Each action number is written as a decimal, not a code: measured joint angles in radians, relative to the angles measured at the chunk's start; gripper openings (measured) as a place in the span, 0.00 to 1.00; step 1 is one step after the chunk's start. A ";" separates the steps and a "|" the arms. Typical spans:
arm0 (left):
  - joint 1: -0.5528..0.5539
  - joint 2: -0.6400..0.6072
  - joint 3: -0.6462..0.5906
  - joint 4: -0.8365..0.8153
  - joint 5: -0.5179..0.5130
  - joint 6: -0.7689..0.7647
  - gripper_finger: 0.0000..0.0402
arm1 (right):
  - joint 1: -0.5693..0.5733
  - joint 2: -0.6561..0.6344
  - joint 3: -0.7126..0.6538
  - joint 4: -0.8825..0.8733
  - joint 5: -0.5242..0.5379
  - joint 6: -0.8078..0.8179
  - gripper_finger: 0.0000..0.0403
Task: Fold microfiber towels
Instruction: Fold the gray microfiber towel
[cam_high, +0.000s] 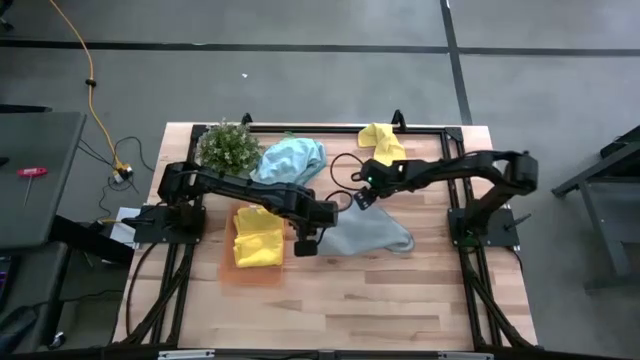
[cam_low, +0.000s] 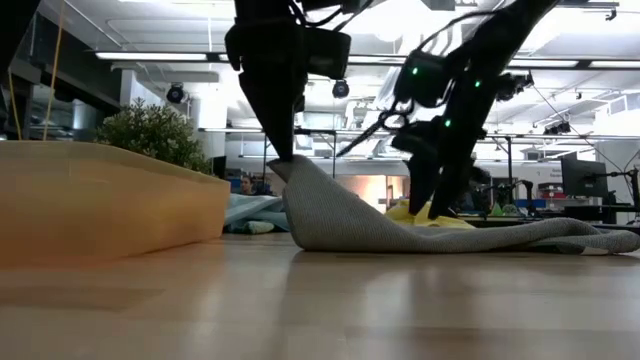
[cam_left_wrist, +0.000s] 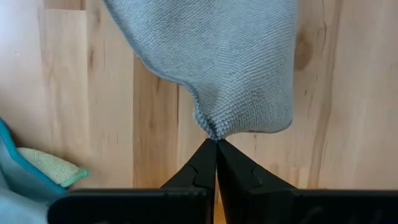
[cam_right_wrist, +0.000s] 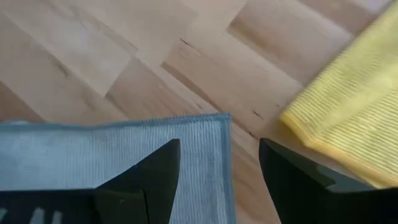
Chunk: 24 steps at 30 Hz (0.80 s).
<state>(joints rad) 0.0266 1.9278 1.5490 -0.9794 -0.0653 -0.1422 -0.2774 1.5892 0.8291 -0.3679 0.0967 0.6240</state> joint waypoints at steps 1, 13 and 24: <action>-0.001 0.000 0.000 0.000 0.000 -0.004 0.00 | 0.000 0.017 0.000 0.016 -0.001 0.003 0.52; 0.004 0.000 0.000 0.004 -0.002 -0.012 0.00 | 0.004 0.110 0.003 0.054 0.008 0.052 0.31; 0.077 -0.130 0.000 -0.038 -0.096 0.058 0.00 | 0.062 -0.152 0.000 -0.052 0.086 0.012 0.01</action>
<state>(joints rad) 0.1041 1.7980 1.5487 -1.0173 -0.1612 -0.0843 -0.2159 1.4376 0.8288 -0.4200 0.1829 0.6363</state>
